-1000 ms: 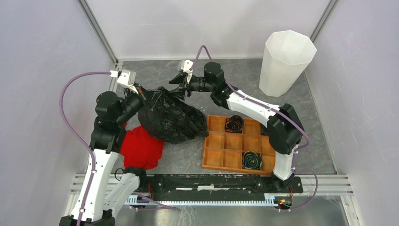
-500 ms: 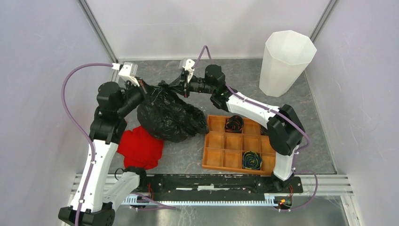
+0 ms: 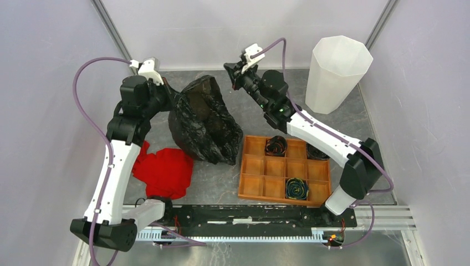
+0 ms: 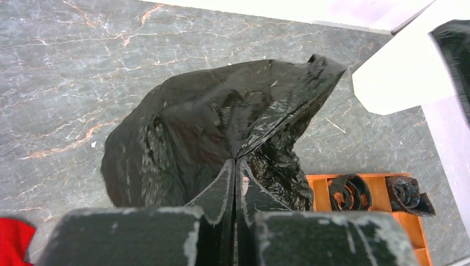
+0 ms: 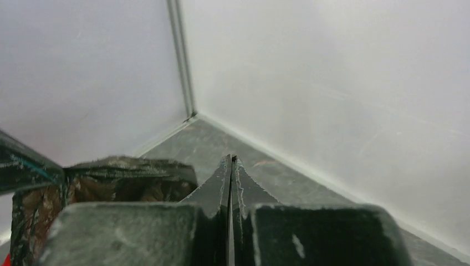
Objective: Put the trash bags into the trash bin
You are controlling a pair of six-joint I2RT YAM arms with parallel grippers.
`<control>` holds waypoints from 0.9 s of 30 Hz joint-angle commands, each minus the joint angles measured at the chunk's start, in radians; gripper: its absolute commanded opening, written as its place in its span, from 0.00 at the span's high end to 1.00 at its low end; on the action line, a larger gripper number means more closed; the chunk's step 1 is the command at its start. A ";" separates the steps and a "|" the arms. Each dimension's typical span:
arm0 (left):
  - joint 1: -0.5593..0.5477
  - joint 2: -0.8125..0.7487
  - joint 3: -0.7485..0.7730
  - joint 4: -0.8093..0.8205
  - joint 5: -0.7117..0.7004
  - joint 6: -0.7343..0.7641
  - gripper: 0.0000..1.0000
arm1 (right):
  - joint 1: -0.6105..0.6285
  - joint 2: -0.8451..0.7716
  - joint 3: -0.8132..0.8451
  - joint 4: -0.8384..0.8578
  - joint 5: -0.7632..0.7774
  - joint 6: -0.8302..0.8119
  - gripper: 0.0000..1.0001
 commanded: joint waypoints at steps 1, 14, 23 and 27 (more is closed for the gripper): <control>-0.001 0.046 0.128 0.002 -0.054 -0.055 0.97 | -0.004 -0.040 0.086 -0.005 0.138 -0.024 1.00; -0.001 0.149 0.322 0.040 0.063 -0.077 0.98 | -0.004 -0.144 -0.027 -0.173 -0.063 -0.011 0.76; -0.003 0.083 0.013 0.039 0.249 -0.030 0.98 | -0.025 -0.103 -0.098 -0.183 -0.417 -0.119 0.25; -0.004 0.067 -0.074 0.040 0.309 -0.003 0.98 | -0.038 -0.048 -0.071 -0.142 -0.713 -0.182 0.13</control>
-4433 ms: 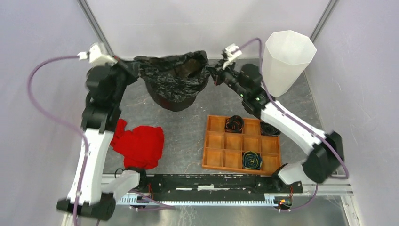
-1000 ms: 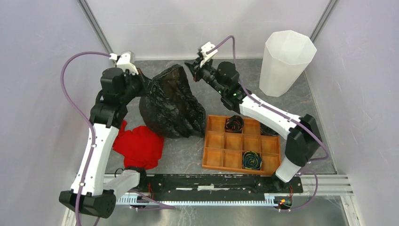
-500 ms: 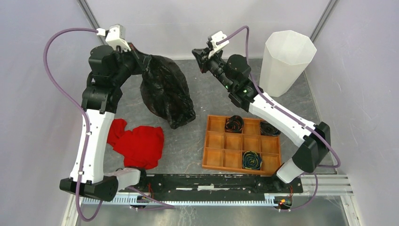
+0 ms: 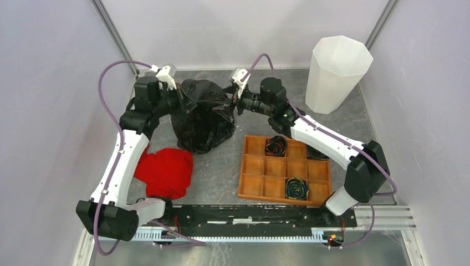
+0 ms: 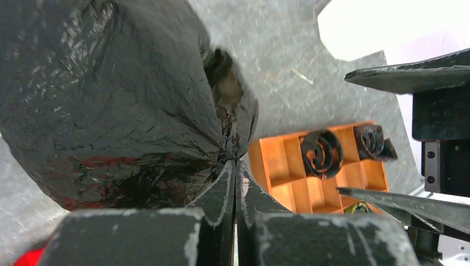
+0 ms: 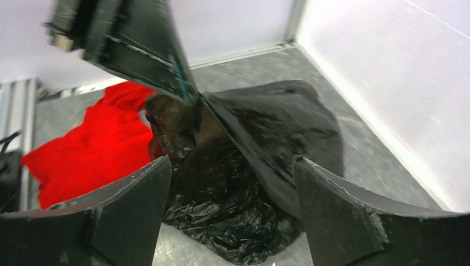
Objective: Put the trash bags into the trash bin
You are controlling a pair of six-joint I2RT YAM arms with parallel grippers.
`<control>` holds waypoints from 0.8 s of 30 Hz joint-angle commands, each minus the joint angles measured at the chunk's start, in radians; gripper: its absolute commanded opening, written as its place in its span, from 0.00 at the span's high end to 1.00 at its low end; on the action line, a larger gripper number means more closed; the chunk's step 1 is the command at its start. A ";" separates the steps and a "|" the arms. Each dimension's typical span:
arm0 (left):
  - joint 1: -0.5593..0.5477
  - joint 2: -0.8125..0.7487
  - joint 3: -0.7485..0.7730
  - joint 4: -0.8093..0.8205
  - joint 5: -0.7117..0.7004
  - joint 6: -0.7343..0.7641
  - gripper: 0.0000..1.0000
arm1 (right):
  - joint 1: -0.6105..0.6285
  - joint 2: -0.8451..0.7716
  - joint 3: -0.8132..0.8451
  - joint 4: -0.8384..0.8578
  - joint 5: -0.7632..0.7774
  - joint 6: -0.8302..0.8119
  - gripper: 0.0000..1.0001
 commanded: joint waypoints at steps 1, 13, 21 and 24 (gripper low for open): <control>-0.005 -0.049 -0.063 0.013 0.112 0.032 0.98 | -0.014 0.052 0.058 0.063 -0.368 -0.119 0.11; -0.009 -0.077 -0.091 0.012 0.140 0.052 0.98 | 0.014 0.230 0.286 -0.174 -0.427 -0.631 0.17; -0.009 -0.082 -0.076 0.021 0.171 0.047 0.98 | 0.034 0.298 0.330 -0.158 -0.451 -0.605 0.39; -0.010 -0.086 -0.069 0.031 0.172 0.040 0.98 | 0.042 0.300 0.324 -0.131 -0.456 -0.574 0.51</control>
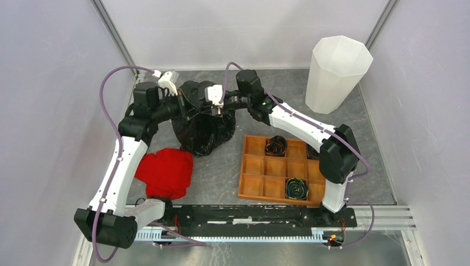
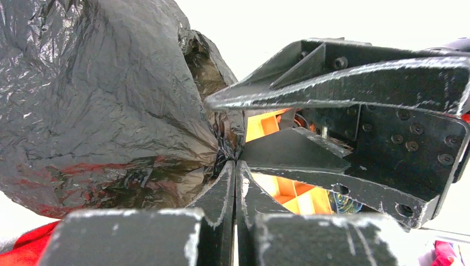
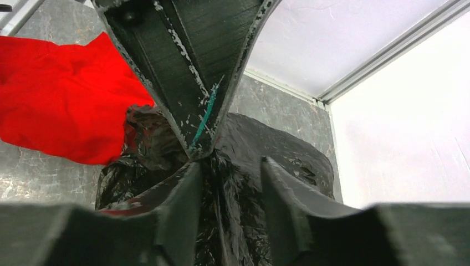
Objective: Put the trash bags into the trash bin
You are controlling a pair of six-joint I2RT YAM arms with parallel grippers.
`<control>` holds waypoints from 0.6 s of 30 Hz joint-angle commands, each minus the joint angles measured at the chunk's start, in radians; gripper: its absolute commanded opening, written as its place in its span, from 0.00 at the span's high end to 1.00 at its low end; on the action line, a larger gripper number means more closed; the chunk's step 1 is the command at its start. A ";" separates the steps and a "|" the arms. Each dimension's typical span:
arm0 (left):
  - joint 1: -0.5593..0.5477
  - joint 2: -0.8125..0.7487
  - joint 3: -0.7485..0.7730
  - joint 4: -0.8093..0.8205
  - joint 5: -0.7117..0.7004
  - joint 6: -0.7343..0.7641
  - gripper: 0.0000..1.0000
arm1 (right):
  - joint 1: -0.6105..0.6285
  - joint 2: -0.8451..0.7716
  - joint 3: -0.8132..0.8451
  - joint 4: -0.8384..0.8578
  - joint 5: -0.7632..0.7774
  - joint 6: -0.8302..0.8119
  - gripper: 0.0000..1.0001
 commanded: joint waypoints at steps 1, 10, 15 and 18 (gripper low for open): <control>-0.003 -0.025 0.027 0.046 0.038 0.034 0.98 | 0.013 0.004 0.012 0.071 -0.032 0.033 0.56; -0.003 -0.075 0.037 0.105 -0.095 -0.051 0.19 | -0.018 -0.083 -0.215 0.459 0.255 0.418 1.00; -0.003 -0.120 -0.033 0.125 -0.290 -0.086 0.00 | -0.106 -0.195 -0.414 0.573 0.806 0.731 1.00; -0.003 -0.104 -0.080 0.117 -0.353 -0.118 0.00 | -0.180 -0.227 -0.485 0.547 0.934 0.830 1.00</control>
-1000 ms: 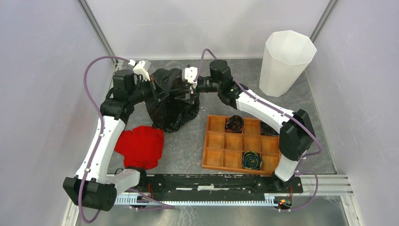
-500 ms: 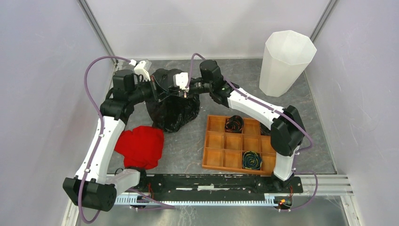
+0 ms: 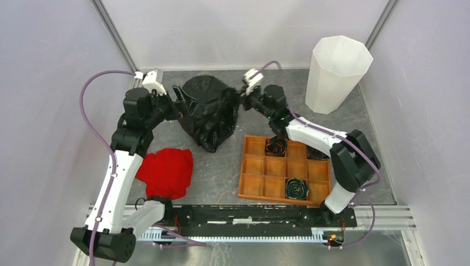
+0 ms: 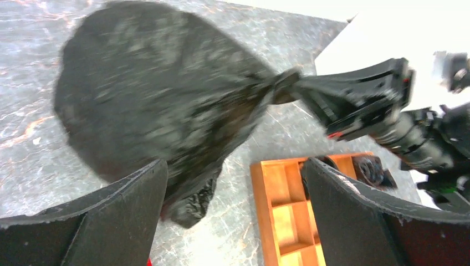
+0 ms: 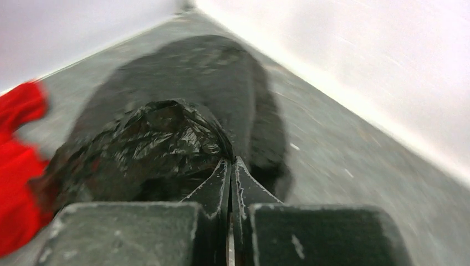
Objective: Put the trash bags into the trash bin
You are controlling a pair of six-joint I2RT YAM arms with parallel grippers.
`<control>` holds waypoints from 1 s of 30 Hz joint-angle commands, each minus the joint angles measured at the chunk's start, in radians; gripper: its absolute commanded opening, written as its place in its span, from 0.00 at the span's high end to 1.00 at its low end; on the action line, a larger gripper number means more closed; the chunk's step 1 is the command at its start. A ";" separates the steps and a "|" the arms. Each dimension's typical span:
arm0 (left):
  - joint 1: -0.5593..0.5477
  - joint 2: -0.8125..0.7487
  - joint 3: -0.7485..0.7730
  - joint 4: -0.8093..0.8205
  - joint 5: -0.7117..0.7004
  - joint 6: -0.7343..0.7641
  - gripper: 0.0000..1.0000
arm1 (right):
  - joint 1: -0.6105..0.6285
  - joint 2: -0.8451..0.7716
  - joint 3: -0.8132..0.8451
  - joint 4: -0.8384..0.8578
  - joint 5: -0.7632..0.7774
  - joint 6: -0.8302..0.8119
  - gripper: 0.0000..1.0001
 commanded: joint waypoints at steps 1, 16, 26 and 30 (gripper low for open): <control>-0.003 0.018 -0.069 0.035 -0.138 -0.082 0.00 | -0.117 -0.090 -0.071 0.087 0.352 0.260 1.00; -0.030 0.230 -0.316 0.524 0.257 -0.336 0.12 | -0.310 -0.038 -0.151 0.068 0.094 0.344 1.00; -0.292 0.345 -0.234 0.448 -0.135 -0.150 0.07 | -0.328 -0.002 -0.097 0.051 0.004 0.358 1.00; -0.299 0.410 -0.208 0.446 -0.201 -0.093 0.09 | -0.332 0.000 -0.087 0.052 -0.032 0.356 1.00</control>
